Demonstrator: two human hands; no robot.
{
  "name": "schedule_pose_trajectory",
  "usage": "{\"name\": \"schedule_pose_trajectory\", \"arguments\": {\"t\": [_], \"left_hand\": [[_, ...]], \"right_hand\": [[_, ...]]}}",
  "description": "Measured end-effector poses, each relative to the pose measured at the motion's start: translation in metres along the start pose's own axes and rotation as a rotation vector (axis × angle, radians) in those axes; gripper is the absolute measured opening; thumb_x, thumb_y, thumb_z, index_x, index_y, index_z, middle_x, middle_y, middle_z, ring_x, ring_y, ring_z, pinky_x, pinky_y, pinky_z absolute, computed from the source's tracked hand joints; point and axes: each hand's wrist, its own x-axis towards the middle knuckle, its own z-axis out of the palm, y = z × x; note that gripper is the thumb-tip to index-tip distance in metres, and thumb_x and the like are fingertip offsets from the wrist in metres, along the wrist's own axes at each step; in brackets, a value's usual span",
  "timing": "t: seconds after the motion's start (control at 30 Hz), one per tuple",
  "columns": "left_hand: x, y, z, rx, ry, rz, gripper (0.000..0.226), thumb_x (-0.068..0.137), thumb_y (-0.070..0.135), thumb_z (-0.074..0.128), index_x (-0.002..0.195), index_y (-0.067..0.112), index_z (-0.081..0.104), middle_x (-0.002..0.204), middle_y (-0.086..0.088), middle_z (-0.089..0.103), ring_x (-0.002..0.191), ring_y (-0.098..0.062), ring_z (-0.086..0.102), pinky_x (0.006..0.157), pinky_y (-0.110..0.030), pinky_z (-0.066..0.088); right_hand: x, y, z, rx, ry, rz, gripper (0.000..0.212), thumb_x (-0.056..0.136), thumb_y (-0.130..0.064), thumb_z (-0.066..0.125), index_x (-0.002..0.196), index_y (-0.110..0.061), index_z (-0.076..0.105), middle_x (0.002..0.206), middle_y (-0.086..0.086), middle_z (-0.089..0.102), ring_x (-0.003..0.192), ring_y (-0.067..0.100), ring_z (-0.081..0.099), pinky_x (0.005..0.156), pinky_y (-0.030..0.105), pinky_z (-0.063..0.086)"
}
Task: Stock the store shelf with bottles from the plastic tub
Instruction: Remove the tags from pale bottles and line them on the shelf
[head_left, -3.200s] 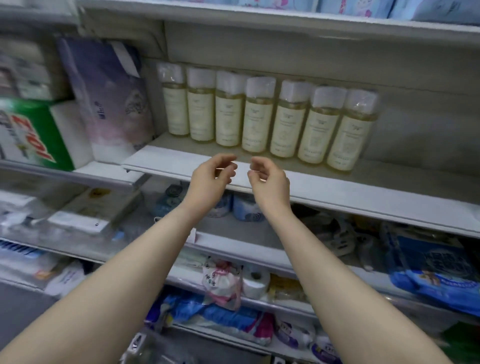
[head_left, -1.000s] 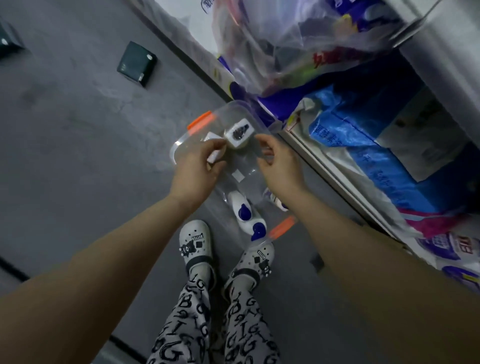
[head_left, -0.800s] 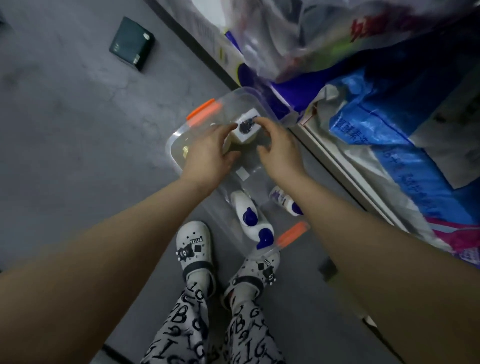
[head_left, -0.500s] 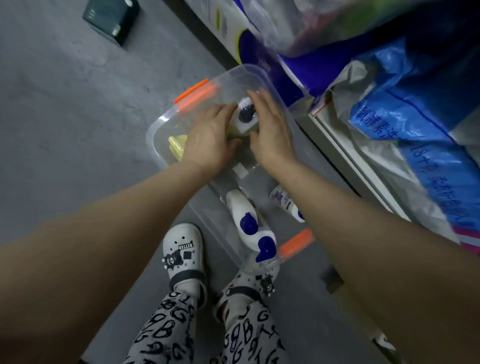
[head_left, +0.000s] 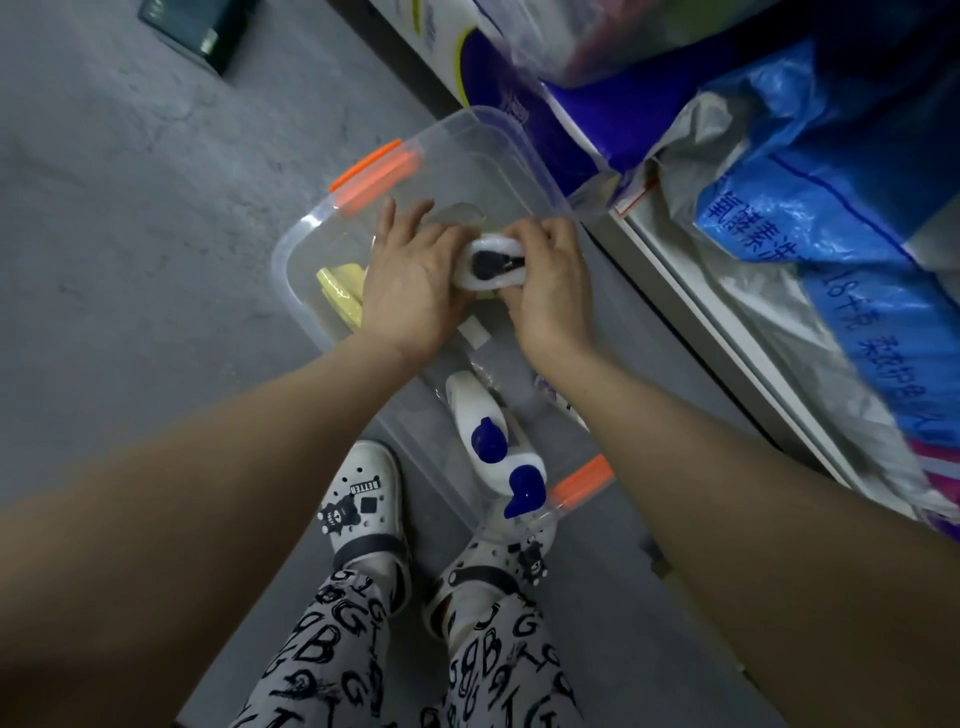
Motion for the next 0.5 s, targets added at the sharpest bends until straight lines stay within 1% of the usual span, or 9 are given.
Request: {"name": "schedule_pose_trajectory", "arguments": {"t": [0.13,0.2,0.27,0.33,0.4,0.47,0.5], "left_hand": [[-0.013,0.005,-0.010,-0.073,-0.063,0.072,0.047,0.078,0.022,0.078,0.120,0.004,0.064,0.117,-0.015,0.067,0.136,-0.043,0.041,0.116,-0.057,0.022],[-0.024,0.012,-0.022,-0.148,-0.107,0.079,0.050,0.076,0.017,0.081,0.121,0.004,0.063,0.118,-0.014,0.066,0.132,-0.040,0.047,0.112,-0.055,0.033],[-0.033,0.023,-0.036,-0.282,-0.135,0.047,0.055,0.073,0.017,0.084,0.122,0.008,0.061,0.118,-0.011,0.064,0.120,-0.030,0.055,0.103,-0.047,0.043],[-0.042,0.037,-0.057,-0.381,-0.170,0.005,0.062,0.072,0.022,0.086,0.127,0.014,0.059,0.120,-0.005,0.063,0.112,-0.020,0.058,0.098,-0.040,0.047],[-0.048,0.048,-0.076,-0.532,-0.260,-0.098,0.066,0.072,0.030,0.086,0.129,0.020,0.055,0.123,0.003,0.063,0.114,-0.011,0.058,0.100,-0.035,0.048],[-0.052,0.060,-0.101,-0.747,-0.367,-0.188,0.064,0.072,0.039,0.084,0.127,0.023,0.054,0.123,0.006,0.064,0.117,-0.010,0.060,0.102,-0.038,0.049],[-0.054,0.066,-0.114,-0.820,-0.397,-0.198,0.065,0.073,0.044,0.082,0.127,0.022,0.054,0.123,0.005,0.064,0.118,-0.012,0.060,0.102,-0.042,0.049]], "right_hand": [[-0.023,0.000,-0.020,0.025,-0.025,-0.051,0.042,0.080,-0.007,0.076,0.119,-0.012,0.061,0.137,0.007,0.053,0.118,0.027,0.052,0.092,0.033,0.047],[-0.041,-0.001,-0.038,0.097,-0.066,-0.066,0.039,0.081,-0.009,0.075,0.117,-0.011,0.060,0.125,0.004,0.061,0.118,0.025,0.051,0.091,0.036,0.047],[-0.055,-0.004,-0.058,0.211,-0.132,-0.030,0.035,0.084,-0.013,0.074,0.116,-0.015,0.059,0.112,-0.002,0.062,0.110,0.020,0.054,0.081,0.031,0.045],[-0.067,-0.013,-0.085,0.309,-0.186,0.018,0.036,0.084,-0.014,0.075,0.116,-0.017,0.057,0.109,-0.005,0.062,0.101,0.014,0.058,0.076,0.027,0.044],[-0.078,-0.020,-0.110,0.391,-0.219,0.072,0.039,0.082,-0.015,0.078,0.115,-0.019,0.057,0.106,-0.010,0.064,0.097,0.008,0.061,0.077,0.022,0.045],[-0.087,-0.031,-0.137,0.503,-0.261,0.130,0.038,0.082,-0.019,0.080,0.112,-0.022,0.058,0.102,-0.012,0.065,0.095,0.001,0.063,0.079,0.018,0.049],[-0.093,-0.036,-0.152,0.563,-0.279,0.158,0.037,0.082,-0.020,0.080,0.112,-0.023,0.058,0.103,-0.010,0.066,0.096,0.001,0.064,0.081,0.020,0.052]]}}
